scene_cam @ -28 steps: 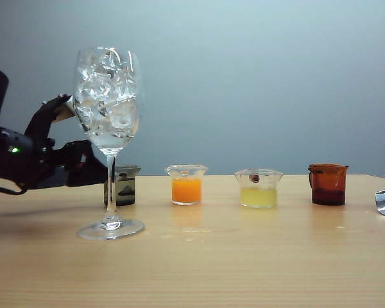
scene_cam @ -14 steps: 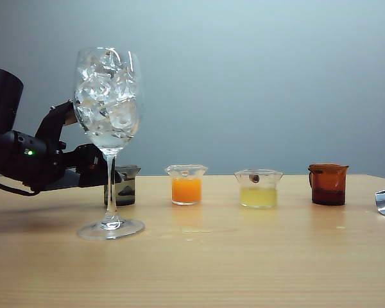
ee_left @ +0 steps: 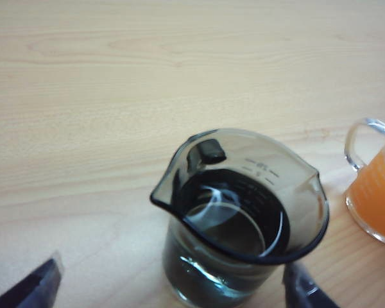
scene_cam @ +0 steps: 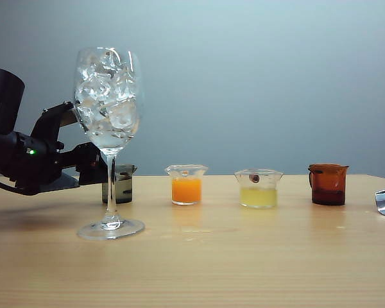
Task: Pick up the first measuring cup from the left, pour the coconut rum inside into the goblet, and finally put the measuring cup back in its original place.
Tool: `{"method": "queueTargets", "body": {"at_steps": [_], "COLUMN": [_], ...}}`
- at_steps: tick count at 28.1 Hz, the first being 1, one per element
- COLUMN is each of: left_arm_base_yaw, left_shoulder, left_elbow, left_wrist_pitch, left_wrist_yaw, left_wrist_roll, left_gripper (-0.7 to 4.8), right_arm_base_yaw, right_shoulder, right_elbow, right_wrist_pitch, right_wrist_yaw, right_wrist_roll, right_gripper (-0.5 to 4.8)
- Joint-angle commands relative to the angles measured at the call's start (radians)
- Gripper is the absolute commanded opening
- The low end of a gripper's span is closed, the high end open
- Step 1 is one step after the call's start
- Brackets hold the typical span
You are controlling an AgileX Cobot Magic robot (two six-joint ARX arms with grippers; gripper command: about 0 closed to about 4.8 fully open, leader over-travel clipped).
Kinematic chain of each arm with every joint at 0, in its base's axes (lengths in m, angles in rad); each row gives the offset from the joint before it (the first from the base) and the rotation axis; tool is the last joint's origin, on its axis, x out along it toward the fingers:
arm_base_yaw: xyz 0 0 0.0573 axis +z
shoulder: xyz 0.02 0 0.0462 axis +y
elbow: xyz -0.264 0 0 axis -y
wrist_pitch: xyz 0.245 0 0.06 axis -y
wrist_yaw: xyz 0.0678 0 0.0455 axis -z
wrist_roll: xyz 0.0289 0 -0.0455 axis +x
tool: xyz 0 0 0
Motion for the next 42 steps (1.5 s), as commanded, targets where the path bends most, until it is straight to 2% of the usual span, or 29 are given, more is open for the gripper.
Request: {"method": "queueTargets", "body": {"at_steps": [1, 7, 38, 42], "left_arm_base_yaw": [-0.026, -0.082, -0.107, -0.107], "left_shoulder": [-0.002, 0.000, 0.108, 0.114], "left_elbow": [0.006, 0.010, 0.096, 0.105], "left_wrist_pitch": [0.013, 0.014, 0.074, 0.073], "left_wrist_yaw": [-0.013, -0.097, -0.103, -0.103], "left_wrist_roll": [-0.001, 0.010, -0.009, -0.009], "left_gripper": [4.79, 4.79, 4.79, 4.79], "right_arm_base_yaw": [0.000, 0.000, 0.000, 0.001], "right_shoulder": [0.001, 0.002, 0.003, 0.005], "right_elbow": [0.003, 0.003, 0.003, 0.003], "right_wrist_pitch": [0.017, 0.017, 0.001, -0.096], "right_wrist_yaw": [-0.002, -0.004, -0.010, -0.113], "right_wrist_roll": [-0.002, -0.002, -0.002, 0.002], "right_gripper": [-0.04, -0.04, -0.04, -0.04]}}
